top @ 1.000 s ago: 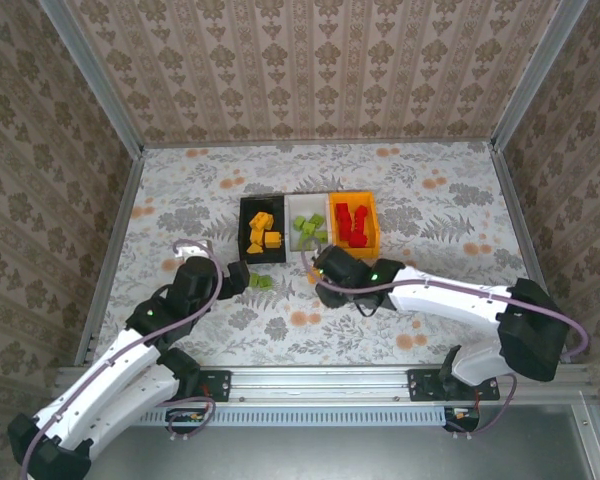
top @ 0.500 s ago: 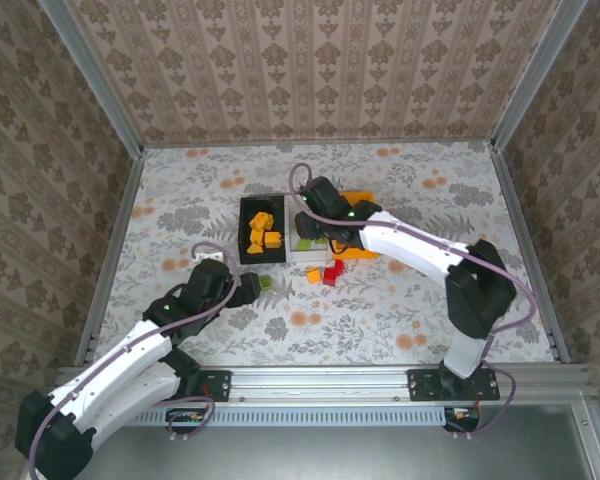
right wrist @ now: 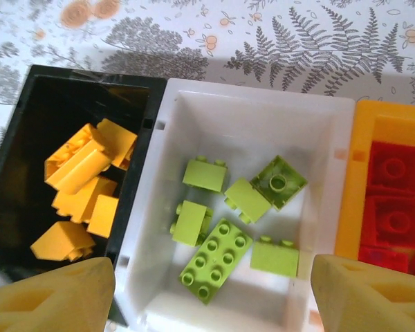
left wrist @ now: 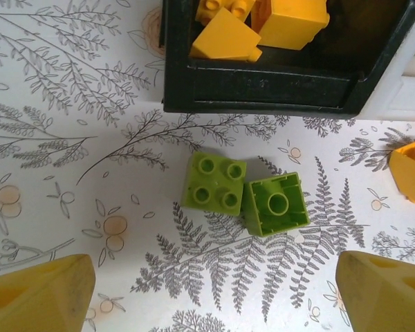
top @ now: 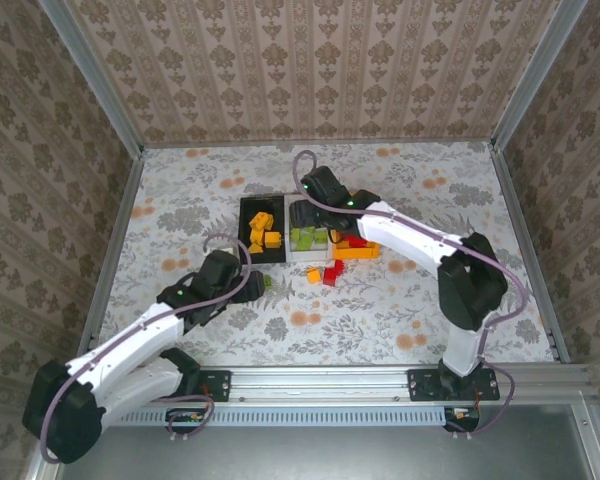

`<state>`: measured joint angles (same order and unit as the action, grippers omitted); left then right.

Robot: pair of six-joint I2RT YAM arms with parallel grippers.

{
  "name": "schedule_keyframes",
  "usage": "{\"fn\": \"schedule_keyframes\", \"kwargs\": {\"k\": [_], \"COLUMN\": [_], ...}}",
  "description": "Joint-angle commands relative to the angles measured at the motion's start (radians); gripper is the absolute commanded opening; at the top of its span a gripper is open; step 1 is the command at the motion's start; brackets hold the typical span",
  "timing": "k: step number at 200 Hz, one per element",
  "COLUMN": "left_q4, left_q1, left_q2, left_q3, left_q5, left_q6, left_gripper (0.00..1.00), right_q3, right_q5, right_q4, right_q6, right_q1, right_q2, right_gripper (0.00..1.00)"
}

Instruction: Sort the legos into containers by color

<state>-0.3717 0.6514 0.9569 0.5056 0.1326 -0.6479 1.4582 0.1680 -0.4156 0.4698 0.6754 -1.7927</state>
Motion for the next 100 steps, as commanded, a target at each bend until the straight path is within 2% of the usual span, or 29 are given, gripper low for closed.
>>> {"fn": "schedule_keyframes", "kwargs": {"k": [1,26,42,74,100], "left_q4": [0.064,0.086,0.098,0.154,0.117], "left_q1": [-0.010,-0.013,-0.018,-0.034,-0.039], "left_q2": [0.100,0.234,0.282,0.297,0.293], "left_q3": [0.055,0.107,0.122,0.101,0.098], "left_q5": [-0.039,-0.015,0.020,0.041,0.082], "left_q6": [0.071,0.106,0.097,0.080,0.059], "left_gripper": [0.91,0.90,0.84,0.79,0.66], "right_q3": [-0.086,-0.170,-0.210,-0.261,-0.274], "right_q5": [-0.030,-0.032,-0.024,-0.027,-0.017], "right_q4": [0.050,0.071,0.075,0.092,0.093], "right_q6": [0.033,0.046,0.046,0.051,0.045], "right_q1": [0.008,0.008,0.009,0.008,0.007], "right_q2": [0.107,0.169,0.200,0.249,0.268], "right_gripper": [0.77,0.77,0.77,0.78,0.78]}}
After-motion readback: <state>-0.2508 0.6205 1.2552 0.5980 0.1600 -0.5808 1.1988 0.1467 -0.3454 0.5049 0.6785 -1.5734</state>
